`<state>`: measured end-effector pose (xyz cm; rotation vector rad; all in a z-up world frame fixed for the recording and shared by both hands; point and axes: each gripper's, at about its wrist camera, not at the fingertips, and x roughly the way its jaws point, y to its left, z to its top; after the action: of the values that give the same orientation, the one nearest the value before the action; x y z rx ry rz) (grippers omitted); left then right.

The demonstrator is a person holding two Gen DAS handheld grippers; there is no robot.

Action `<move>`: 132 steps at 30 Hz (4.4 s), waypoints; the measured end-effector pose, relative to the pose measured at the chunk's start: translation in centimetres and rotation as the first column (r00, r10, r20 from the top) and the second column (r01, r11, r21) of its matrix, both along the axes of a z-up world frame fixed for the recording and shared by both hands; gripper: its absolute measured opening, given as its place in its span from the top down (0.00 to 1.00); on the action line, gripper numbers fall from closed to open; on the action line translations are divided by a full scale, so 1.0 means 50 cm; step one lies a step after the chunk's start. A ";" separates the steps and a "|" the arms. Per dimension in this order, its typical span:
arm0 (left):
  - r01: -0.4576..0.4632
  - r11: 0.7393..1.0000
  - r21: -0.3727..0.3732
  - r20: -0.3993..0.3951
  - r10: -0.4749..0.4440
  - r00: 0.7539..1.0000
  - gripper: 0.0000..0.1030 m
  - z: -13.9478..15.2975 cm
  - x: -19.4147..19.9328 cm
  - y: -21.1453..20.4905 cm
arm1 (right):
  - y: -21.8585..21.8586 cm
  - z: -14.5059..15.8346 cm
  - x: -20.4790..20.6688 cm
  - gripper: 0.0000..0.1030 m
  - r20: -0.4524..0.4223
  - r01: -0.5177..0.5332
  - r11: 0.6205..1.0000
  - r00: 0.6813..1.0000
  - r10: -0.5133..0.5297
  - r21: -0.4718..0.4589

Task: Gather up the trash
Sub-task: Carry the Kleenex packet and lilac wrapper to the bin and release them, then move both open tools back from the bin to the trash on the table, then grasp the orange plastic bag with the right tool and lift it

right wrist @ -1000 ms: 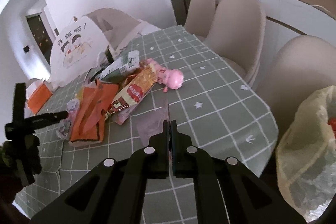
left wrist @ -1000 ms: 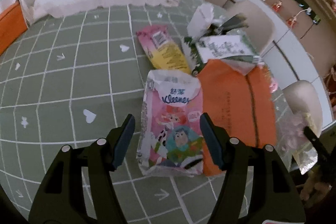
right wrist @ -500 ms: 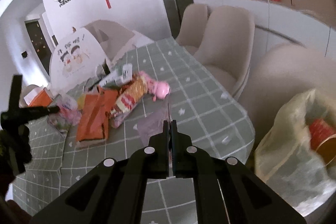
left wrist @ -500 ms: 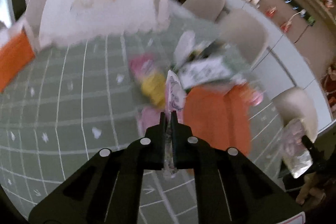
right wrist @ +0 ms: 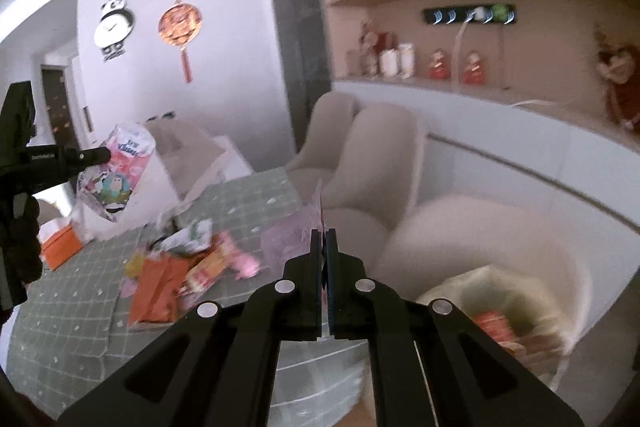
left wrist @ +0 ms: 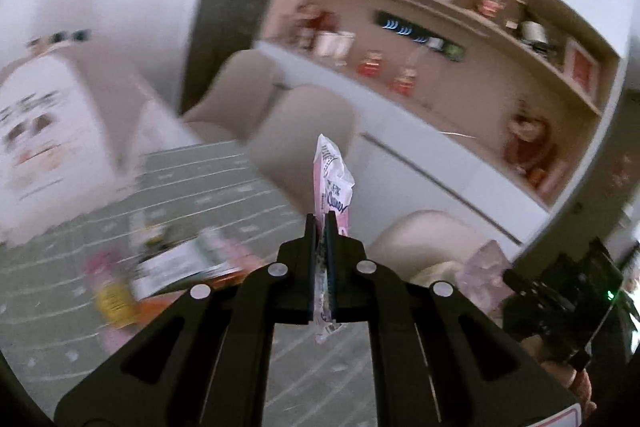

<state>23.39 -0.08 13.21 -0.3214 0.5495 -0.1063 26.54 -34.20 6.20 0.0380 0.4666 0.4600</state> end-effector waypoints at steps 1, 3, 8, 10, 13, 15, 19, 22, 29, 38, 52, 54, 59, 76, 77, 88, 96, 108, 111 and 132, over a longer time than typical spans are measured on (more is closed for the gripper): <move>0.047 0.999 -0.006 0.009 -0.047 0.999 0.96 0.008 0.018 -0.035 | -0.017 0.010 0.001 0.96 0.006 0.020 1.000 1.000 -0.020 0.000; 0.126 0.992 -0.010 0.022 -0.125 0.992 0.96 0.018 0.048 -0.095 | -0.054 0.030 0.003 0.96 0.020 0.063 0.998 0.998 -0.063 0.001; 0.289 0.957 -0.018 -0.003 -0.289 0.957 0.96 -0.006 0.123 -0.233 | -0.147 0.062 0.009 0.96 0.048 0.184 0.983 0.982 -0.183 -0.025; 0.358 0.931 -0.071 -0.068 -0.363 0.929 0.96 -0.043 0.165 -0.279 | -0.182 0.068 0.016 0.96 0.035 0.224 0.974 0.974 -0.222 -0.040; 0.422 0.900 -0.109 -0.138 -0.434 0.890 0.96 -0.108 0.215 -0.349 | -0.221 0.068 0.022 0.96 0.022 0.272 0.959 0.962 -0.271 -0.080; 0.454 0.877 -0.155 -0.189 -0.477 0.858 0.96 -0.162 0.245 -0.396 | -0.243 0.055 0.030 0.96 0.007 0.305 0.946 0.952 -0.306 -0.110; 0.492 0.836 -0.241 -0.259 -0.544 0.798 0.96 -0.252 0.288 -0.493 | -0.282 0.014 0.038 0.96 -0.054 0.359 0.924 0.928 -0.368 -0.128; 0.511 0.812 -0.282 -0.273 -0.579 0.769 0.96 -0.297 0.322 -0.548 | -0.312 -0.011 0.043 0.96 -0.084 0.390 0.911 0.912 -0.402 -0.132; 0.568 0.787 -0.239 -0.398 -0.613 0.682 0.89 -0.393 0.344 -0.652 | -0.349 -0.056 0.069 0.96 -0.138 0.436 0.891 0.881 -0.452 -0.128; 0.497 0.851 -0.168 -0.259 -0.524 0.811 0.50 -0.309 0.338 -0.541 | -0.300 -0.124 0.111 0.96 -0.213 0.335 0.940 0.916 -0.341 -0.063; 0.333 0.943 -0.023 -0.317 -0.323 0.892 0.50 -0.313 0.207 -0.311 | -0.222 -0.363 0.185 0.96 -0.513 0.121 0.968 0.830 -0.220 -0.220; 0.295 0.955 -0.030 -0.348 -0.287 0.892 0.50 -0.330 0.185 -0.281 | -0.221 -0.381 0.191 0.96 -0.540 0.106 0.962 0.809 -0.230 -0.251; 0.182 0.983 -0.035 -0.362 -0.182 0.914 0.50 -0.337 0.133 -0.197 | -0.228 -0.369 0.176 0.96 -0.537 0.124 0.969 0.814 -0.224 -0.216; -0.288 0.957 0.028 -0.317 0.282 0.906 0.43 -0.334 -0.103 0.091 | -0.142 -0.188 0.072 0.71 -0.304 0.133 0.989 0.942 -0.144 -0.056; -0.318 0.947 0.041 -0.315 0.314 0.896 0.43 -0.335 -0.119 0.114 | -0.121 -0.185 0.074 0.68 -0.294 0.117 0.992 0.948 -0.123 -0.038; -0.488 0.871 0.051 -0.334 0.475 0.814 0.41 -0.362 -0.198 0.282 | 0.154 -0.191 0.049 0.52 -0.327 -0.179 0.981 0.925 0.194 0.074; -0.482 0.876 0.022 -0.329 0.461 0.824 0.41 -0.373 -0.221 0.311 | 0.406 -0.233 0.022 0.52 -0.393 -0.397 0.917 0.837 0.381 0.043; -0.490 0.872 0.004 -0.305 0.468 0.830 0.41 -0.370 -0.253 0.361 | 0.656 -0.308 0.057 0.52 -0.447 -0.419 0.903 0.828 0.338 -0.093; -0.496 0.868 -0.002 -0.311 0.471 0.825 0.40 -0.377 -0.253 0.367 | 0.650 -0.329 0.061 0.55 -0.484 -0.442 0.896 0.792 0.372 -0.035; -0.275 0.961 0.017 -0.329 0.265 0.906 0.40 -0.417 -0.133 0.275 | 0.300 -0.277 0.043 0.87 -0.409 -0.110 0.994 0.906 0.108 0.018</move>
<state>16.76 13.67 -7.65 -0.4454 0.8298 0.2129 28.67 -19.19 -7.63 0.1056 0.8878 0.5634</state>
